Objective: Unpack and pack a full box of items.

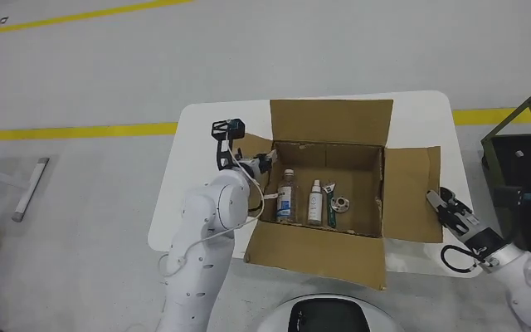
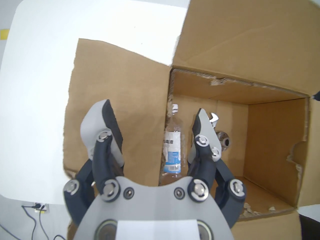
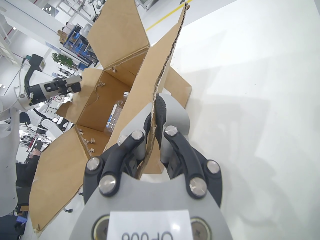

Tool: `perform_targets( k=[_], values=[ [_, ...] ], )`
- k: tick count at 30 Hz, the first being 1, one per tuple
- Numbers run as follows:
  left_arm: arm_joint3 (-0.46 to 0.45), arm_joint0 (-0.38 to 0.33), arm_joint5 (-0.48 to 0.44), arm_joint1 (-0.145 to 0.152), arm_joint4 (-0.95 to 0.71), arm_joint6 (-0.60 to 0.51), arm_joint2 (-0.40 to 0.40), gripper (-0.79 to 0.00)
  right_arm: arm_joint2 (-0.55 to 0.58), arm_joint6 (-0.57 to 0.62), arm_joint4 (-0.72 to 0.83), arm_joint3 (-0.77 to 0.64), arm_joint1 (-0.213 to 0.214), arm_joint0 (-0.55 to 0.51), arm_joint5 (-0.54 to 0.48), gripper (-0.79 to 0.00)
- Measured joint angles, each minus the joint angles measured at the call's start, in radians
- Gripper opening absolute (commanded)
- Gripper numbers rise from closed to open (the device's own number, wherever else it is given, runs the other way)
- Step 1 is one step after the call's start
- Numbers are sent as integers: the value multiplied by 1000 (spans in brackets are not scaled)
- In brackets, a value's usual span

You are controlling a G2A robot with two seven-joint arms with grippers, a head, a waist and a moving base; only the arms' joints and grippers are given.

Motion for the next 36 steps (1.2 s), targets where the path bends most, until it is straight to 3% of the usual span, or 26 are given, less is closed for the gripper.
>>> perform_targets(
  k=[9, 18, 36],
  values=[
    [-41, -62, 5, -29, -156, -21, 118, 0, 0, -4, 1, -11, -1, -5, 1, -785],
    [16, -52, -4, -48, -174, -69, 266, 0, 1, -14, 2, -13, -2, -16, -2, -785],
    [54, -29, 16, -47, -121, -95, 280, 0, -1, -26, -3, -26, -5, -32, -9, -785]
  ],
)
